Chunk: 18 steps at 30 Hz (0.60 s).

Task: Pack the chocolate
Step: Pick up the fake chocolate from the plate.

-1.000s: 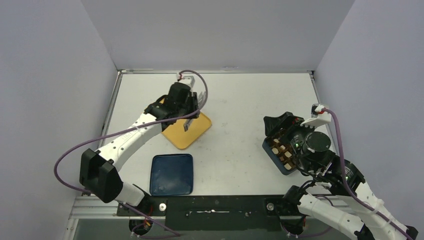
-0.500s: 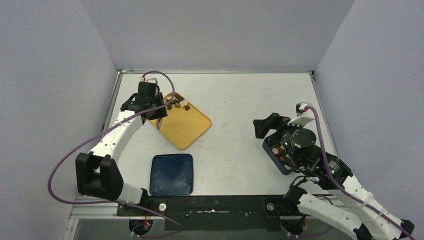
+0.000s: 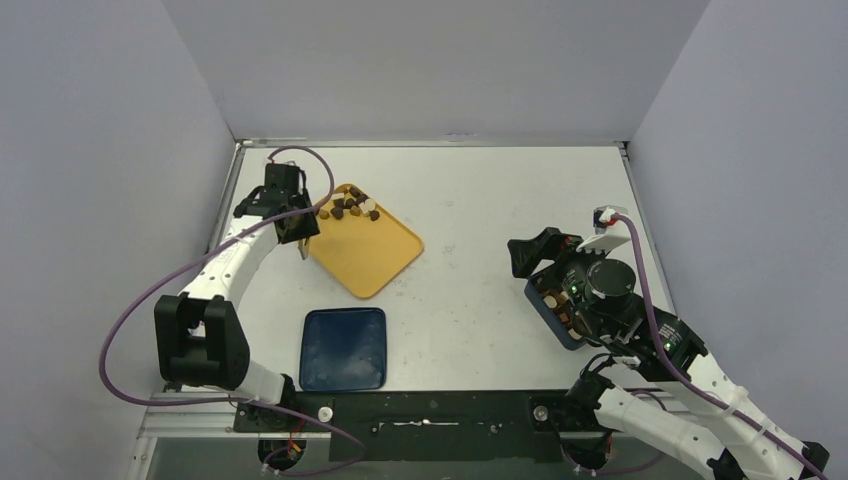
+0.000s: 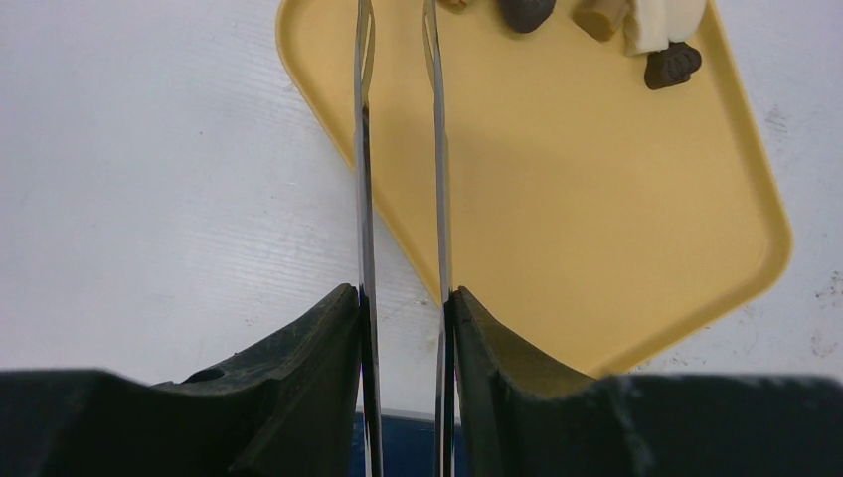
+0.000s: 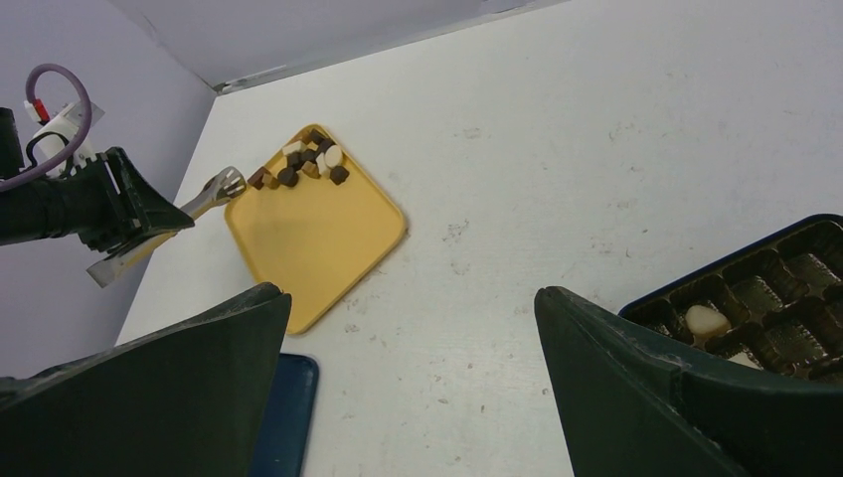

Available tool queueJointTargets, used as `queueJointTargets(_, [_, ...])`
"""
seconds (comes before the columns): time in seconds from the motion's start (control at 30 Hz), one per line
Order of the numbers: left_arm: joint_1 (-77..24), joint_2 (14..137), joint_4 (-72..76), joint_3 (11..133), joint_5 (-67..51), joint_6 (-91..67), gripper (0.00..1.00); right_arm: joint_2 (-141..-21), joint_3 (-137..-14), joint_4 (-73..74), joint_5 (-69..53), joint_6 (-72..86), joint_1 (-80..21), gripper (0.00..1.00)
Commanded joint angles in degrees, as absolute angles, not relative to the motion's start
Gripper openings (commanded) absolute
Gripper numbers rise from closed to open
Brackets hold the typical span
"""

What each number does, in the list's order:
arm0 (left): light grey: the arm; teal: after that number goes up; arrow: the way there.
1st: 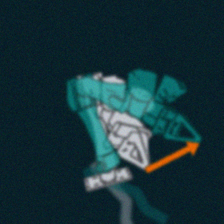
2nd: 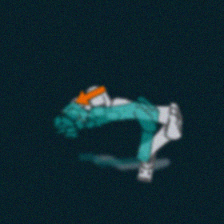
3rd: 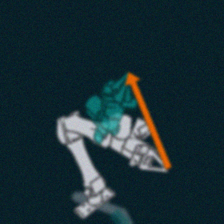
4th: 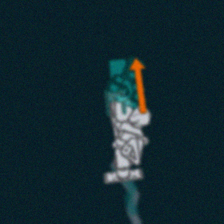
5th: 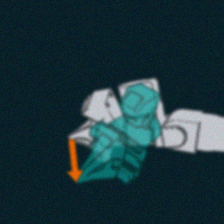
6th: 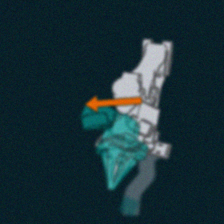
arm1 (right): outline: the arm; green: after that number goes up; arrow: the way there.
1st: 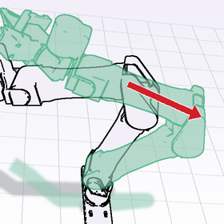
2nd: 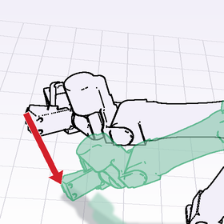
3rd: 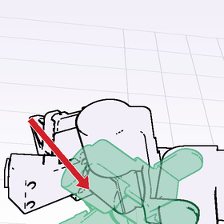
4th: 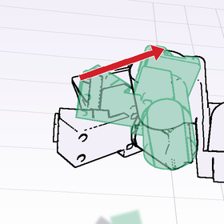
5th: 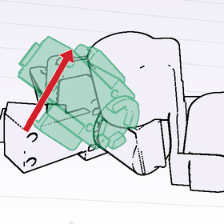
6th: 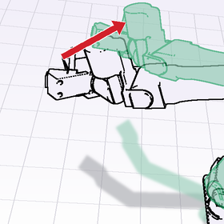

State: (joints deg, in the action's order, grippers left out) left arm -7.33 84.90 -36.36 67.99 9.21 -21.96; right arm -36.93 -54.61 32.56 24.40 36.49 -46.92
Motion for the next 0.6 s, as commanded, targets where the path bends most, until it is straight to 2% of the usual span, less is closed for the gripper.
queueJointTargets(0.0, [-5.18, 86.05, -34.94, 70.26, 8.09, -21.31, 0.35, -37.19, -56.57, 29.71, 24.17, 34.84, -46.81, 1.0])
queueJointTargets(0.27, [-4.31, 88.3, -33.29, 71.09, 2.14, -21.75, 0.35, -36.66, -56.53, 29.83, 24.77, 34.37, -46.77, 1.0])
queueJointTargets(0.57, [-4.31, 90.6, -34.1, 73.82, 2.27, -21.61, 0.35, -36.17, -56.42, 29.62, 25.27, 33.93, -46.76, 1.0])
